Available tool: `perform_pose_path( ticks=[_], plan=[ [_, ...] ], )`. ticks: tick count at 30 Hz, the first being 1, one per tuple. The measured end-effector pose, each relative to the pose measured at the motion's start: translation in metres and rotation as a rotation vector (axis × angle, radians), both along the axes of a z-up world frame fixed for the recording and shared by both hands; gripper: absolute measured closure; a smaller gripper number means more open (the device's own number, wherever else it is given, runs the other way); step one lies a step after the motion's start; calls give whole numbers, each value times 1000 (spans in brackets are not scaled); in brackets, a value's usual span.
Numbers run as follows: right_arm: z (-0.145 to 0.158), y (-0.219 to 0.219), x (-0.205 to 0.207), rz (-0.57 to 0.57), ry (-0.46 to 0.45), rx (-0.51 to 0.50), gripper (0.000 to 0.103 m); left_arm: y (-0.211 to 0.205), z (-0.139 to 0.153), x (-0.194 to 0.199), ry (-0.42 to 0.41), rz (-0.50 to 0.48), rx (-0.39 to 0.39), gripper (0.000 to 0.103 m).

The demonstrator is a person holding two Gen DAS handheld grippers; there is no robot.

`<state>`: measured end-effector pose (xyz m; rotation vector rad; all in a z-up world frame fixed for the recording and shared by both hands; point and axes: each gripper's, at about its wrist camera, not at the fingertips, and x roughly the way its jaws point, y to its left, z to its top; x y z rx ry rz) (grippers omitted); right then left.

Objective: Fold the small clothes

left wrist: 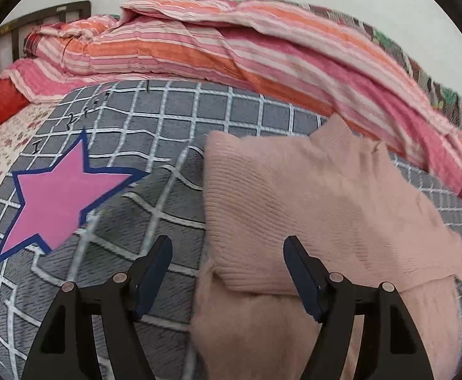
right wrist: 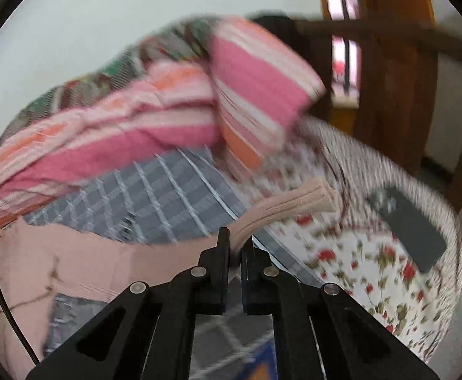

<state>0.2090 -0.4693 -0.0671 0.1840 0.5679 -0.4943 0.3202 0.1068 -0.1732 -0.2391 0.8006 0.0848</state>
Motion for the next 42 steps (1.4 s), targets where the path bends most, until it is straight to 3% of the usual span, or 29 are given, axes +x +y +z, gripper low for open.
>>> perform_pose_path(
  ticks=[4, 10, 14, 20, 23, 24, 26, 28, 29, 33, 39, 40, 42],
  plan=[
    [34, 62, 22, 89, -18, -54, 97, 26, 9, -16, -45, 36, -25, 32],
    [59, 193, 66, 293, -51, -94, 97, 77, 4, -27, -40, 81, -169, 32],
    [42, 293, 114, 458, -12, -29, 97, 97, -2, -30, -30, 75, -256, 32],
    [-15, 394, 158, 665, 113, 95, 96, 105, -2, -33, -25, 46, -200, 32],
    [-35, 417, 164, 770, 182, 155, 95, 109, -3, -34, -24, 37, -229, 32],
    [-37, 422, 160, 789, 190, 139, 94, 110, -3, -34, -23, 34, -241, 32],
    [-34, 421, 152, 802, 175, 101, 83, 108, -2, -33, -30, 22, -262, 32],
    [-27, 409, 141, 786, 137, 78, 55, 101, 2, -33, -54, 2, -269, 34],
    [-22, 397, 134, 769, 108, 69, 51, 95, 4, -33, -67, -13, -268, 34],
    [-15, 347, 122, 681, 69, 28, 49, 64, 11, -28, -102, -98, -279, 34],
    [-42, 262, 112, 559, 127, 24, 48, 5, 19, -13, -119, -239, -244, 44],
    [-47, 251, 111, 542, 132, 35, 48, -3, 19, -10, -111, -248, -235, 49],
    [-53, 229, 111, 508, 134, 83, 48, -13, 16, -3, -87, -223, -198, 51]
  ],
)
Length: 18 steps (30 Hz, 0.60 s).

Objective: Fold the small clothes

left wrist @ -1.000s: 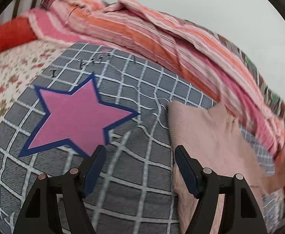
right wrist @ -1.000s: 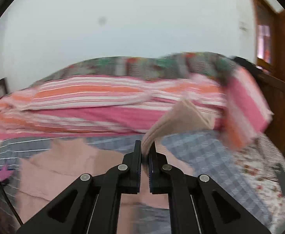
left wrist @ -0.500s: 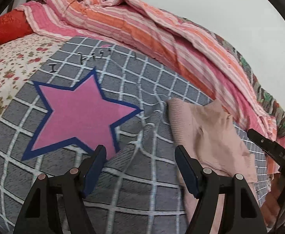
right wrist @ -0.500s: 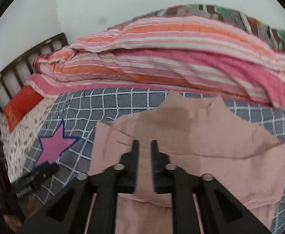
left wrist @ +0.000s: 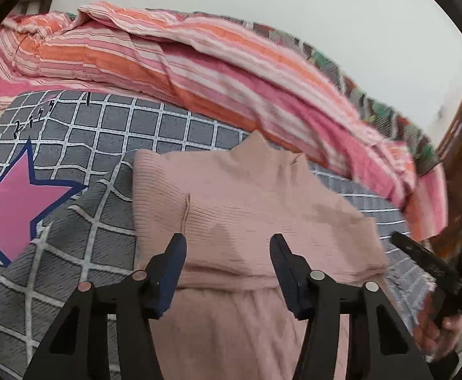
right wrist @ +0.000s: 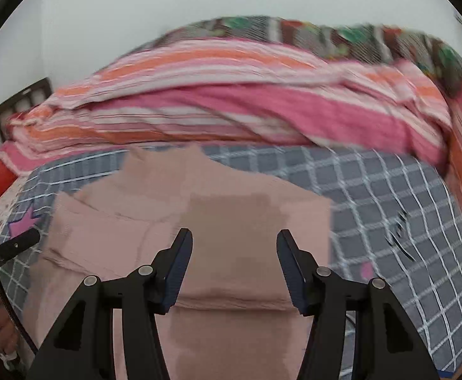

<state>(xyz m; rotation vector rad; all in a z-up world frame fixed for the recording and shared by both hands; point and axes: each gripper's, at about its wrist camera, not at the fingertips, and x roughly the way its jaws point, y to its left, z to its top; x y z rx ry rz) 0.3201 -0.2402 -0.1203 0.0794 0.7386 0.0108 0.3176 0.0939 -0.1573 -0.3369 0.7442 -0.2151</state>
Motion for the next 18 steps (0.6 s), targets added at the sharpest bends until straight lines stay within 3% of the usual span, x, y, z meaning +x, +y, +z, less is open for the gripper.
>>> perform_pose_path(
  ticks=[2, 4, 10, 18],
  plan=[
    [-5, -15, -2, -12, 17, 47, 48, -5, -12, 10, 76, 59, 43, 52],
    [-11, -25, -3, -16, 25, 74, 48, -2, -23, 16, 130, 97, 19, 63],
    [-32, -42, -5, -35, 59, 101, 47, -3, -27, 17, 130, 26, -7, 62],
    [-30, -68, -7, -77, 39, 214, 43, -18, -29, 29, 116, 115, -7, 58]
  ],
)
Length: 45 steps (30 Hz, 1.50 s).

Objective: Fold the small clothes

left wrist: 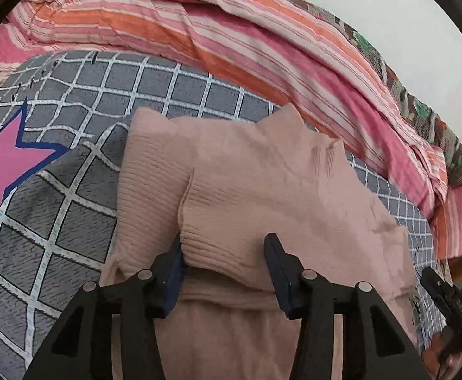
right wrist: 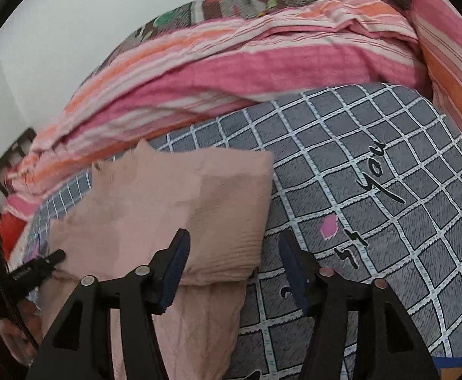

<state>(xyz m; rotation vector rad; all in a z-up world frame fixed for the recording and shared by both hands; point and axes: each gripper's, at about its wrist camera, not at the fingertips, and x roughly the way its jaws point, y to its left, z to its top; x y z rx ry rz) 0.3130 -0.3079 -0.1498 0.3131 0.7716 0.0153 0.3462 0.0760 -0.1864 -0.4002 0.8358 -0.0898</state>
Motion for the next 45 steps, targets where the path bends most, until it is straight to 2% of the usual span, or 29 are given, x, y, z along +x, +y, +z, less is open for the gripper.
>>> perform_pose_path(
  ticks=[1, 2, 3, 6, 11, 13, 16, 19, 22, 25, 29, 33, 40, 45],
  plan=[
    [-1, 1, 1, 0, 5, -4, 43, -1, 0, 0, -7, 4, 3, 67],
    [-3, 3, 3, 2, 16, -14, 43, -1, 1, 0, -18, -1, 2, 84],
    [-5, 5, 5, 5, 28, -26, 43, 0, 1, -1, -27, -6, -10, 92],
    [-7, 11, 11, 19, 53, -50, 43, 7, 4, -4, -67, 10, -45, 94],
    [2, 15, 11, 38, -1, -45, 43, 17, 19, -14, -156, 65, -37, 94],
    [-2, 15, 14, 24, 10, -64, 43, 20, 19, -14, -150, 93, -10, 94],
    [-20, 12, 23, -4, 86, -65, 43, 23, 8, -6, -77, 99, 0, 94],
    [-25, 10, 25, -7, 99, -64, 43, 31, 1, -1, -13, 118, -35, 89],
    [-24, 13, 22, -10, 87, -88, 43, 37, 2, -5, -25, 139, -64, 83],
    [-27, 18, 23, -3, 99, -123, 43, 31, 8, -10, -50, 162, 40, 73],
    [-27, 20, 23, 7, 96, -126, 43, 14, 6, -9, -34, 120, 138, 59],
    [-28, 20, 23, 20, 94, -114, 43, 5, 7, -10, -34, 108, 214, 54],
    [-27, 26, 21, 24, 99, -148, 41, 4, 7, -13, -49, 114, 215, 52],
    [-27, 26, 21, 20, 98, -155, 41, -4, 22, -26, -160, 140, 265, 52]
  ],
)
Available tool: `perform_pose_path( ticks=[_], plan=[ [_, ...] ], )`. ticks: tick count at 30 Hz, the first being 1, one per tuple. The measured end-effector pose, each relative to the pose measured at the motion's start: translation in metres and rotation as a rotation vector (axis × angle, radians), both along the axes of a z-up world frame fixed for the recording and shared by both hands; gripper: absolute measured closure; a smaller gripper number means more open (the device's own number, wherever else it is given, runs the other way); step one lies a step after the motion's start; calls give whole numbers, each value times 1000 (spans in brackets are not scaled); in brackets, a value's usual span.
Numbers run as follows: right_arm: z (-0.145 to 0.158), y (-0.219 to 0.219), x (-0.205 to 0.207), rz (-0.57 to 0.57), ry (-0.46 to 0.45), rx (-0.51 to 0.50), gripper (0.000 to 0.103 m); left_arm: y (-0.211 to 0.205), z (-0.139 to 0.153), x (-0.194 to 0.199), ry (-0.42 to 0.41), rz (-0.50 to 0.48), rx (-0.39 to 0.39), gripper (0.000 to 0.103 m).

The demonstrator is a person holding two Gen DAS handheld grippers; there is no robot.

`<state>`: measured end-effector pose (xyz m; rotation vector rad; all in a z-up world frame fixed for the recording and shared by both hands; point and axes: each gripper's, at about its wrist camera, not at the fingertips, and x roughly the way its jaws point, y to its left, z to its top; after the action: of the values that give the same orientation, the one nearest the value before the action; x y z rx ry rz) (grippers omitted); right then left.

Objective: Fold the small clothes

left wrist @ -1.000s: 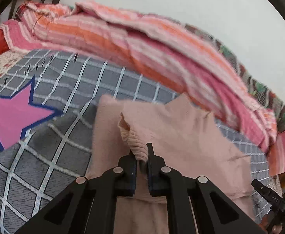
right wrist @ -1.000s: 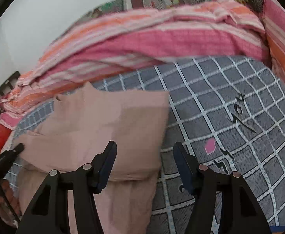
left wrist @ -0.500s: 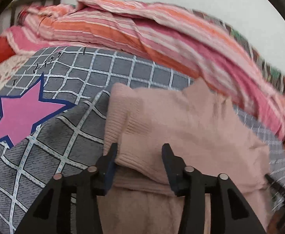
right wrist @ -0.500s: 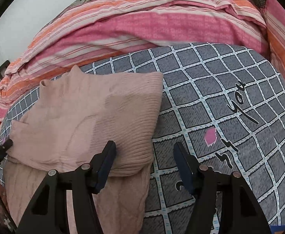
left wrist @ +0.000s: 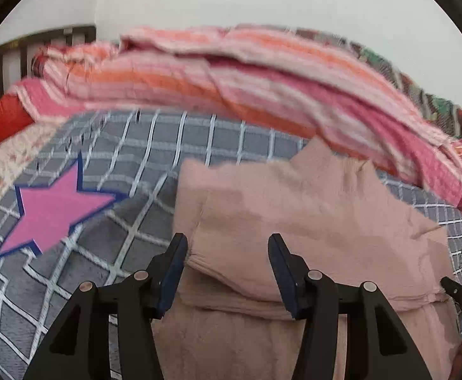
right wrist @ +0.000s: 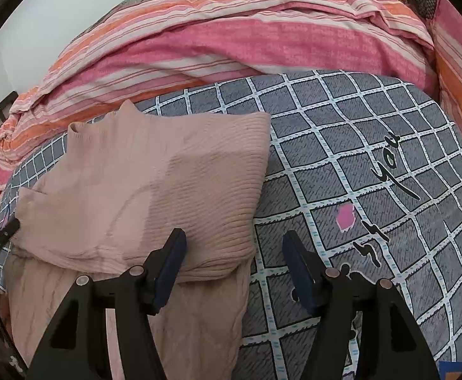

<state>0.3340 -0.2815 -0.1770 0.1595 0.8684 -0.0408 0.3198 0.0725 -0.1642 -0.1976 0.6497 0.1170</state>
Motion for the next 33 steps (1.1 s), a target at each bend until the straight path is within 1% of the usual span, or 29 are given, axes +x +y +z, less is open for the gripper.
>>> perform_pose_path(
  ticks=[1, 2, 4, 5, 6, 7, 12, 17, 33],
  plan=[
    [0, 0, 0, 0, -1, 0, 41, -1, 1, 0, -3, 0, 7, 52],
    [0, 0, 0, 1, -2, 0, 41, -1, -1, 3, 17, 16, 21, 52],
    [0, -1, -1, 1, -3, 3, 41, 2, -8, 11, 77, 44, 24, 52],
    [0, -1, -1, 0, -3, 3, 41, 6, -15, 18, 129, 55, 7, 52],
    [0, -1, -1, 0, -3, 3, 41, 9, -18, 21, 156, 71, 4, 51],
    [0, -1, 0, 0, -1, 0, 40, 10, -19, 22, 165, 77, 1, 50],
    [-1, -2, 1, 0, 7, 4, 39, 6, -20, 21, 170, 67, 33, 48],
    [-2, -3, 2, 2, 15, 6, 36, 9, -22, 22, 178, 61, 12, 42],
    [-3, -3, 1, -4, 16, 16, 34, 6, -23, 20, 182, 55, 1, 37]
  ],
)
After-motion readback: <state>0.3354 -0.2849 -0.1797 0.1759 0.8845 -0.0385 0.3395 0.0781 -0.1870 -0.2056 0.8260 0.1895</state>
